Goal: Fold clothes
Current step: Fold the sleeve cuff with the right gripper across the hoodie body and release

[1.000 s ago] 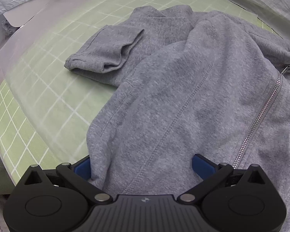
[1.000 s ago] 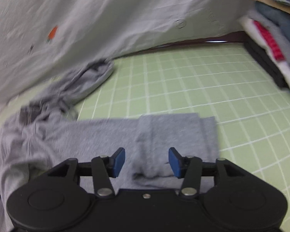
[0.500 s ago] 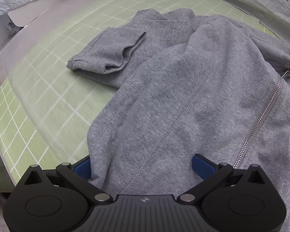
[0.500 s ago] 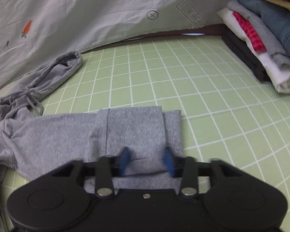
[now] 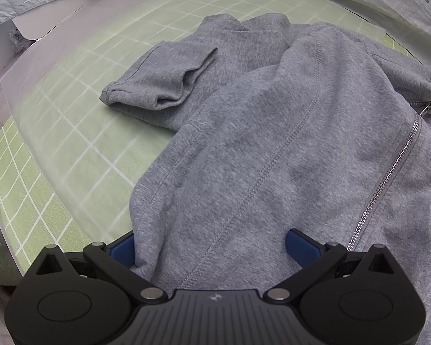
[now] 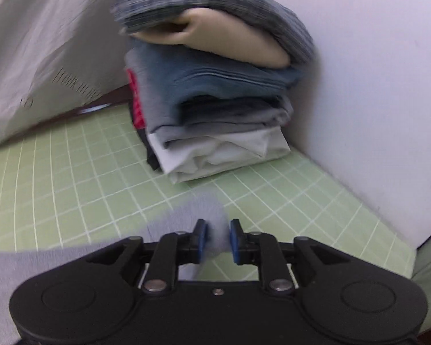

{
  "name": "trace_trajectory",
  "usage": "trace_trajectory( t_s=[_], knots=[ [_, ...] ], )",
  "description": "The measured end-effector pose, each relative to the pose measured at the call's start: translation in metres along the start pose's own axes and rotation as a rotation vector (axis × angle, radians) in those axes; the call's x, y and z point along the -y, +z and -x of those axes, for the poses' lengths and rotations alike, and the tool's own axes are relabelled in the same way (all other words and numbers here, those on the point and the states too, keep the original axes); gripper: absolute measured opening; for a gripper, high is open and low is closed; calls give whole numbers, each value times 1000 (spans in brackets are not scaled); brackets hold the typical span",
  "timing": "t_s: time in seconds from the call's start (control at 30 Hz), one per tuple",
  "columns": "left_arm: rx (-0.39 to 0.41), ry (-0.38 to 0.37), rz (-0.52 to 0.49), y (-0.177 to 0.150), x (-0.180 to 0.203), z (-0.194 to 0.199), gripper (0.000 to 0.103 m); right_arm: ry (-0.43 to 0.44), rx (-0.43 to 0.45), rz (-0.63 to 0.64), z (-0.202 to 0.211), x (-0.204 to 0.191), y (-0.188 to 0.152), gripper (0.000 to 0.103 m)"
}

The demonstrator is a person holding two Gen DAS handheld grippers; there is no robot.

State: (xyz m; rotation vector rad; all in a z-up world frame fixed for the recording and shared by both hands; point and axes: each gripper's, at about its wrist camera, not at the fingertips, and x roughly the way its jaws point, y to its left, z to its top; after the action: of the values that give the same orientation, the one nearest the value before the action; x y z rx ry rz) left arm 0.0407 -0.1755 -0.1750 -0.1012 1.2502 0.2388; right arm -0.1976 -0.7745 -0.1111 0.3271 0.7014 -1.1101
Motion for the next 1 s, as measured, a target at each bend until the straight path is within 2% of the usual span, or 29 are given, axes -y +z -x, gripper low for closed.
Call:
trace_trajectory(
  t_s=[0.03,0.1,0.2,0.27,0.37,0.4,0.5,0.57,0.6,0.63,0.7,0.77,0.8,0.9,1.0],
  knots=[
    [1,1,0,-1,0,0,103,21,-7,-17,-1,4,-3,44],
    [2,2,0,-3,-1,1,103,74,-27,-40,-6,5,-11,63],
    [-4,2,0,-4,-1,2,103,145,-77,-51,-21,-4,-25,76],
    [-9,2,-1,-4,-2,2,103,136,-111,-30,-33,-13,-34,78],
    [-17,-2,6,4,-2,1,103,178,-125,-39,-43,-25,-43,82],
    [-17,-3,10,4,-2,1,103,186,-114,-35,-42,-28,-46,86],
    [-18,-1,20,3,-3,2,103,205,-97,18,-40,-42,-50,86],
    [-16,3,24,1,-1,3,103,218,-72,83,-36,-51,-53,80],
    [-14,7,26,0,-1,3,103,238,-55,103,-32,-53,-55,66],
    [-12,11,27,-1,0,4,103,251,-45,114,-29,-54,-55,43],
    [-14,24,31,-3,2,6,103,247,-38,156,-27,-55,-52,10],
    [-16,38,33,-4,5,8,103,260,-31,205,-27,-54,-51,9],
    [-23,45,27,-3,7,10,103,230,-20,252,-27,-54,-52,8],
    [-6,25,26,-3,8,23,103,61,13,382,-37,-45,-57,6],
    [48,-40,42,-7,2,39,103,22,-11,221,-53,-8,-48,6]
  ],
)
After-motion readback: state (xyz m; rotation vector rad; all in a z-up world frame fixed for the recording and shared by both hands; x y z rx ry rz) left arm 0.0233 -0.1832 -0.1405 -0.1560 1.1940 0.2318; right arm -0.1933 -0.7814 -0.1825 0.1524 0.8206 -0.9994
